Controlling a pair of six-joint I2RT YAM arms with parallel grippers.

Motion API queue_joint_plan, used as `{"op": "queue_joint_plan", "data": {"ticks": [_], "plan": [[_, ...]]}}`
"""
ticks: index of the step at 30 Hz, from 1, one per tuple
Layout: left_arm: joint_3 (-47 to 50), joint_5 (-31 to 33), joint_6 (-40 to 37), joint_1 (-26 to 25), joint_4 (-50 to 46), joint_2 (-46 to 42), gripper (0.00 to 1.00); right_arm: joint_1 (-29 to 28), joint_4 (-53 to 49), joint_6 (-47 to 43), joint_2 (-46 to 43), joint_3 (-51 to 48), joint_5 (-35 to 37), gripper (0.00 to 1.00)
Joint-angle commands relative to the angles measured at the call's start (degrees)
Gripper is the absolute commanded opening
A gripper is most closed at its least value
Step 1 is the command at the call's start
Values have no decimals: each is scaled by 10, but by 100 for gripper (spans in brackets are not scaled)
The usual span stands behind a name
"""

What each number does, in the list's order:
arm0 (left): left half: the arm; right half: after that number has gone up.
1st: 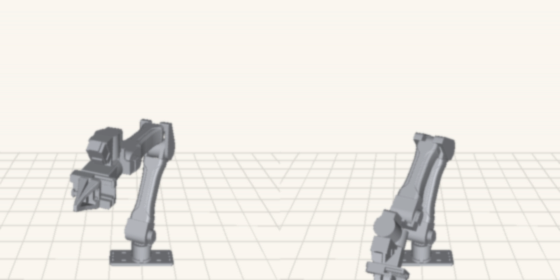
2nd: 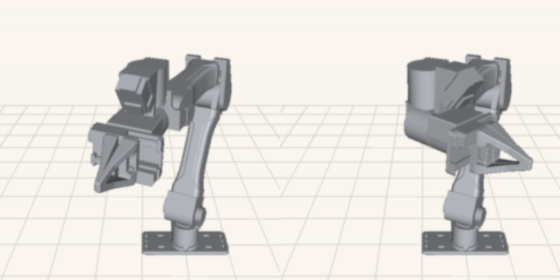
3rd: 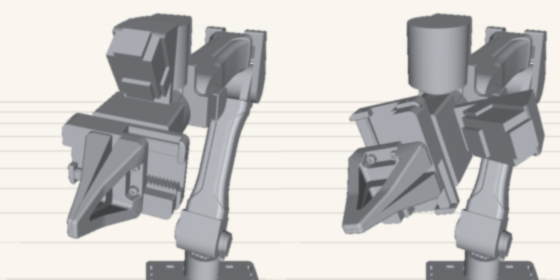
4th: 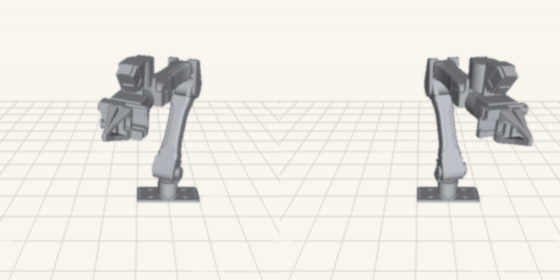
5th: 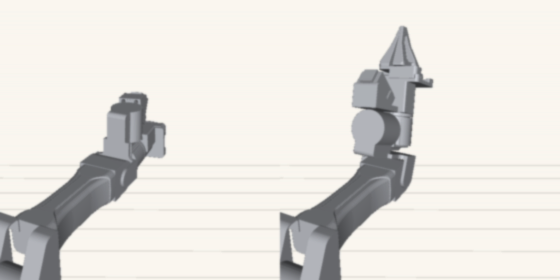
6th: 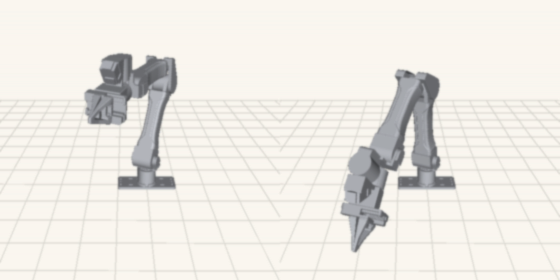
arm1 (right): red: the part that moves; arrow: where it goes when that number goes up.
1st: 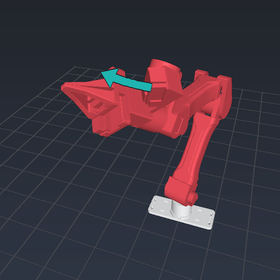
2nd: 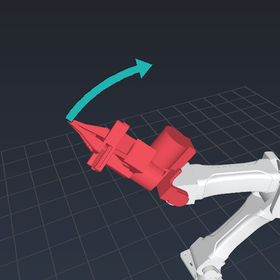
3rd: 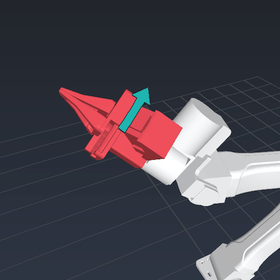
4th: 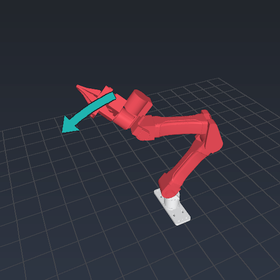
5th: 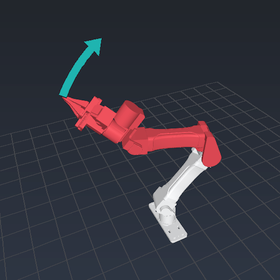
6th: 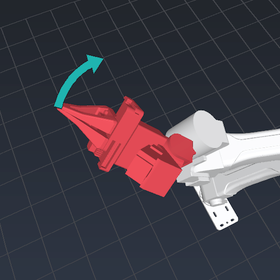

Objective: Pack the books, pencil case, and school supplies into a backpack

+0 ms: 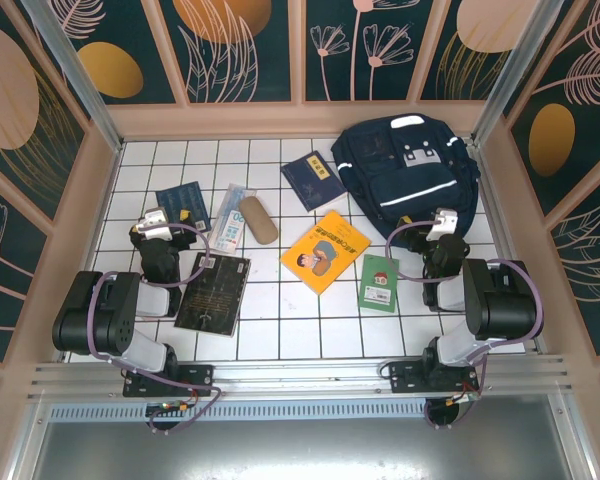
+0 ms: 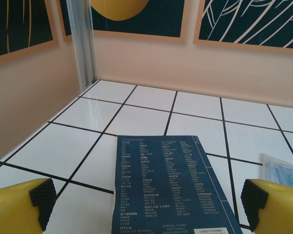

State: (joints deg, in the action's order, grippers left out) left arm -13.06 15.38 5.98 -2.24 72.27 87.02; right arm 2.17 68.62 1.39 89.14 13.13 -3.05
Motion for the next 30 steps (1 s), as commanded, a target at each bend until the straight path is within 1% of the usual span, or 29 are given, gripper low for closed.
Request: {"op": "queue_joint_plan", "data": {"ticks": [1, 5, 7, 9, 11, 12, 14, 16, 18, 20, 21, 24, 26, 28, 30], "plan": [[2, -8, -8, 4, 21, 0, 99, 4, 13, -5, -11, 10, 3, 99], [1, -7, -8, 3, 15, -5, 99, 2, 12, -4, -16, 10, 14, 99], [-14, 2, -6, 3, -26, -24, 99, -1, -27, 2, -40, 21, 34, 99], [-49, 23, 0, 3, -121, -57, 99, -2, -107, 12, -79, 47, 53, 99], [-102, 56, 30, 3, -249, -92, 99, 0, -199, 29, -116, 80, 71, 99], [-123, 62, 43, 4, -299, -106, 99, 1, -237, 38, -130, 97, 77, 99], [-164, 71, 87, 4, -387, -138, 99, 6, -336, 102, -150, 145, 101, 99], [-203, 77, 146, 4, -470, -168, 99, 21, -447, 168, -150, 206, 90, 99], [-236, 73, 199, 4, -539, -193, 99, 34, -520, 203, -137, 251, 61, 99], [-256, 45, 236, 4, -582, -214, 99, 36, -551, 214, -128, 268, 41, 99], [-263, 20, 242, 4, -594, -220, 99, 36, -555, 216, -125, 270, 25, 99], [-282, -39, 268, 3, -629, -227, 99, 35, -598, 215, -92, 296, 15, 99], [-290, -63, 273, 3, -649, -228, 99, 35, -654, 224, -53, 325, 10, 99], [-302, -84, 271, 3, -669, -226, 99, 27, -684, 229, -23, 336, -7, 99], [-314, -98, 267, 3, -691, -223, 99, 13, -698, 231, -2, 333, -9, 99]]}}
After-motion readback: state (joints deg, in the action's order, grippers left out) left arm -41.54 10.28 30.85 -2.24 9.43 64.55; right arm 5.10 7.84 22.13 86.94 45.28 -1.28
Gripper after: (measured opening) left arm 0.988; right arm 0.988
